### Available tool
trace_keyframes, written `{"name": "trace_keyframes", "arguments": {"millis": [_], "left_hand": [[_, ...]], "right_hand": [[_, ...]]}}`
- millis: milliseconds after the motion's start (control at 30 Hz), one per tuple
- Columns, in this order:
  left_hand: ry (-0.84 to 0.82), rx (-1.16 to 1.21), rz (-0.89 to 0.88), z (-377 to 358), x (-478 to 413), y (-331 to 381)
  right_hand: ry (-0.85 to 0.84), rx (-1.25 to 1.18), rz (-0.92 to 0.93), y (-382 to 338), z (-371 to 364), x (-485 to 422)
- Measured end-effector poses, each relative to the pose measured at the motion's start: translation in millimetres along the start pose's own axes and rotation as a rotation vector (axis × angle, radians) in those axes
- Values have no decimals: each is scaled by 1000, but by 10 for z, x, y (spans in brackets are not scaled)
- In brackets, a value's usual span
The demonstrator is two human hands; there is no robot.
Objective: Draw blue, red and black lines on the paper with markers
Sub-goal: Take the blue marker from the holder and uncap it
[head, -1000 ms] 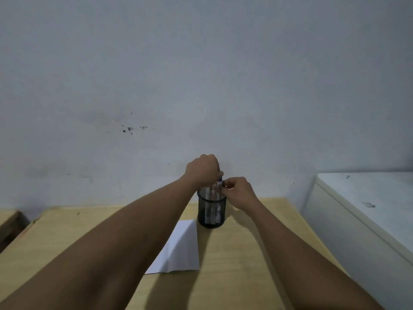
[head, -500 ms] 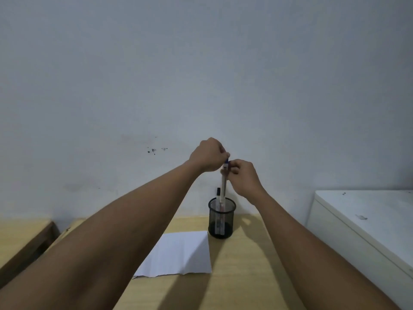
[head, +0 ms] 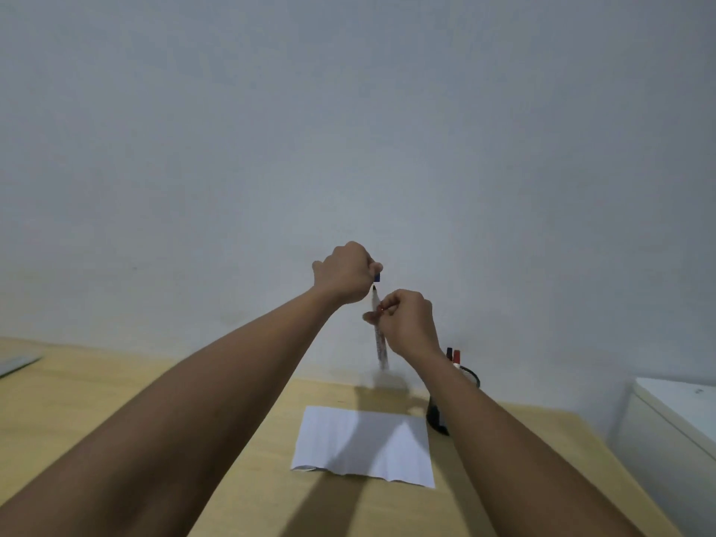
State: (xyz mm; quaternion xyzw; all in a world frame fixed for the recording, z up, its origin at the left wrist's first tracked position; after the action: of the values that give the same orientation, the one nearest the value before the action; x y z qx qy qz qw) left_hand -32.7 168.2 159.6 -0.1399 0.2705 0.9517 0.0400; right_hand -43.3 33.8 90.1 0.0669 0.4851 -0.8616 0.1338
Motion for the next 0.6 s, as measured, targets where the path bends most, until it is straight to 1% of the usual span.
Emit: {"name": "trace_keyframes", "arguments": {"millis": [133,300,367,467,600], "left_hand": [[-11,-60,37,-150,40,-534],[-144,-96,169,-766,222,-1538],[-190,-98,220,-1002,302,-1835],[-228,-100,272,-1237,362,-2104],[-261,-62,307,-1413,365,-2248]], "right_hand": [[-23,5,-20,281,-353,18],[-69,-69,-63,724,-643,73],[-101,-86,-74,820,-735,67],[-129,-108,-64,905,-840,28],[-155,-165,-29,935,-959,-45]]}}
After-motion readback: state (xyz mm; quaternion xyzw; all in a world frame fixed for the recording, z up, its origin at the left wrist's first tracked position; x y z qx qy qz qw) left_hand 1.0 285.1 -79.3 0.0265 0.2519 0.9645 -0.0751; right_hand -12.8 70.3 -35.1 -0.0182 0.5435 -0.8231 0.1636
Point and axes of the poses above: each hand's wrist, its own x-axis away from the middle knuckle, its own z-axis out of the back of the hand, y = z × x, the point moved 8 cm from there along -x, towards the middle knuckle, and after that the axes turned 13 degrees about -y, right-handed, at the moved point
